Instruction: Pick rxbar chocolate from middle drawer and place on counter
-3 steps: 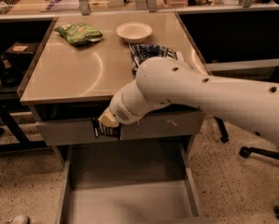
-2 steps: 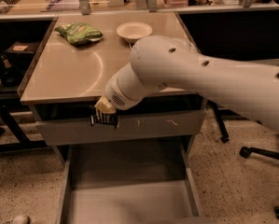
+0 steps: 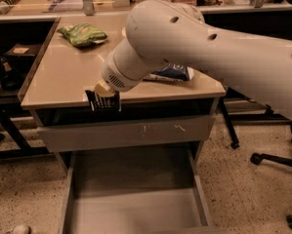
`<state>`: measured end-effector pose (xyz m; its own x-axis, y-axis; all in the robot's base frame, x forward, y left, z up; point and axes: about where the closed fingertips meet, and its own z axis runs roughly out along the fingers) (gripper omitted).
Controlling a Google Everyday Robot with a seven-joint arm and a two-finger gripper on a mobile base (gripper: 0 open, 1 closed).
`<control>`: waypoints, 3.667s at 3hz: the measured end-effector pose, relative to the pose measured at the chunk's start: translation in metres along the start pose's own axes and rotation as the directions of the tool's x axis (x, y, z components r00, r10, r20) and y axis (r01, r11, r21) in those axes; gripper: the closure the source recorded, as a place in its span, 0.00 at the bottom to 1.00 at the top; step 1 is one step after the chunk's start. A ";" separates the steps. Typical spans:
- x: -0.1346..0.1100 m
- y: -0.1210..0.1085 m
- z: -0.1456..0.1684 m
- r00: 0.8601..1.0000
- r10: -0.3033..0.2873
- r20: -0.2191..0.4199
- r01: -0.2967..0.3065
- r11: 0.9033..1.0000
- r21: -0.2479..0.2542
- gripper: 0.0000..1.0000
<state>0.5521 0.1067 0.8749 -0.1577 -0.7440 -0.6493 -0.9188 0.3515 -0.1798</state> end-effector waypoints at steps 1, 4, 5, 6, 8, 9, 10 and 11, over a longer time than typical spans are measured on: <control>0.000 0.000 0.000 1.000 0.000 0.000 0.000 1.000 0.000 1.00; -0.070 -0.075 0.031 0.991 -0.078 0.108 0.085 0.994 -0.067 1.00; -0.079 -0.085 0.050 0.989 -0.082 0.122 0.096 0.990 -0.108 1.00; -0.078 -0.084 0.078 0.988 -0.094 0.124 0.113 0.981 -0.158 1.00; -0.078 -0.084 0.081 0.988 -0.094 0.124 0.113 0.980 -0.162 0.59; -0.078 -0.084 0.081 0.988 -0.094 0.124 0.113 0.980 -0.162 0.36; -0.078 -0.084 0.081 0.988 -0.094 0.124 0.113 0.980 -0.162 0.12; -0.078 -0.084 0.081 0.988 -0.094 0.124 0.113 0.980 -0.162 0.00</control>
Offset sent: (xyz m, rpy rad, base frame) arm 0.0937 0.0193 0.0485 0.1173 -0.0621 0.0654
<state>0.6710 0.1809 0.8805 -0.0249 -0.6977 -0.7160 -0.9772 0.1681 -0.1298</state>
